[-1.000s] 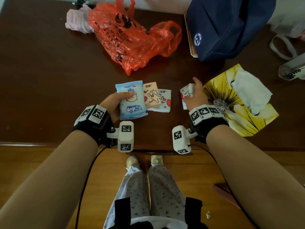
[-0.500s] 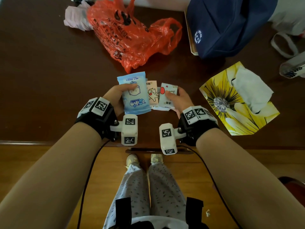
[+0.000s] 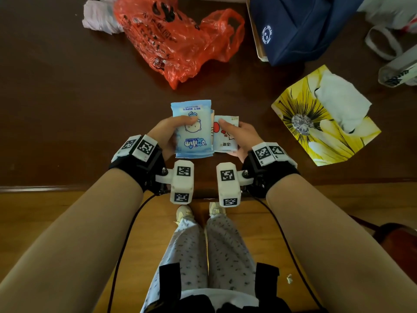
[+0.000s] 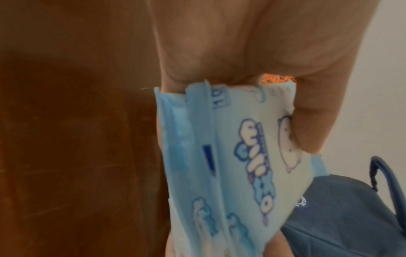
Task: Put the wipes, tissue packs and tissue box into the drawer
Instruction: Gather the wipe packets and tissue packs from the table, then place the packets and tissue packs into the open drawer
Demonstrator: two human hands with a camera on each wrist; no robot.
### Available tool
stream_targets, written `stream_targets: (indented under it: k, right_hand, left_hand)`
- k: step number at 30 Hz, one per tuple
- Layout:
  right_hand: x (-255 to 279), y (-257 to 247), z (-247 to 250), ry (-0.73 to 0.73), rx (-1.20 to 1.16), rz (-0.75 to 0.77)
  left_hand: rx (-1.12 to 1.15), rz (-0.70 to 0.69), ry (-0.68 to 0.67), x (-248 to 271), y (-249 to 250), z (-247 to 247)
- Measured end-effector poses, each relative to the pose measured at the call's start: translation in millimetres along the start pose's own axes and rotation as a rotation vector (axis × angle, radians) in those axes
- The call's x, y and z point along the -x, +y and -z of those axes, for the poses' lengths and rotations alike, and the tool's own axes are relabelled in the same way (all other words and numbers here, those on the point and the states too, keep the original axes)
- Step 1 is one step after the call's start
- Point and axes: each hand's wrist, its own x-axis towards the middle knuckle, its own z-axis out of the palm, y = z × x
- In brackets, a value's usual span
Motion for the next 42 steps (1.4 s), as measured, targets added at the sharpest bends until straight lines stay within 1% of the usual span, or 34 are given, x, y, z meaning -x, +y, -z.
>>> stream_targets:
  k: [6,8,10,12,14,15,16,17,18,19,21,24,27,31,35,38,42]
  right_hand:
    - [19,14,9,-0.014,-0.06,0.036]
    - [29,20,16,-0.035,-0.103,0.048]
    - [37,23,20,-0.046,-0.113,0.062]
    - [43,22,21,-0.044,-0.097,0.085]
    - [56,23,22,-0.031,-0.066,0.098]
    - [50,31,30,-0.068,-0.059,0.109]
    - [73,79,76,-0.142,-0.011,0.086]
    - [69,76,75,-0.177,-0.027,0.103]
    - [71,79,74,-0.181,-0.016,0.067]
    - [74,81,73,-0.185,-0.036,0.033]
    - [87,79,75,-0.203,-0.045,0.016]
    - [94,112,107,-0.279,0.014,-0.024]
    - [92,149,120,-0.281,0.0,-0.072]
    - [75,198,121,-0.25,-0.013,-0.119]
    - [35,250,120,-0.143,-0.096,-0.172]
    - [-10,282,114,-0.113,-0.127,-0.139]
    - [-79,315,101,-0.144,-0.029,-0.057]
  left_hand:
    - [-0.011,-0.053,-0.101,14,-14,-1]
    - [-0.043,-0.072,-0.138,26,-19,-10]
    - [-0.069,-0.103,-0.139,32,-24,-17]
    - [-0.097,-0.09,-0.131,34,-27,-21]
    - [-0.163,-0.046,-0.123,45,-32,-24]
    - [-0.226,-0.017,-0.134,46,-40,-29]
    - [-0.188,-0.041,-0.125,59,-111,-62]
    - [-0.169,-0.042,-0.124,58,-108,-62]
    - [-0.147,-0.055,-0.14,59,-113,-59]
    - [-0.084,-0.041,-0.104,63,-116,-60]
    - [-0.072,-0.077,-0.059,69,-121,-57]
    - [-0.054,-0.083,-0.015,73,-167,-73]
    - [0.026,-0.061,0.057,76,-205,-75]
    - [0.067,-0.036,0.152,67,-243,-62]
    - [0.087,-0.017,0.213,37,-283,-32]
    - [0.078,-0.032,0.21,1,-313,-5]
    - [0.017,-0.064,0.164,-63,-347,34]
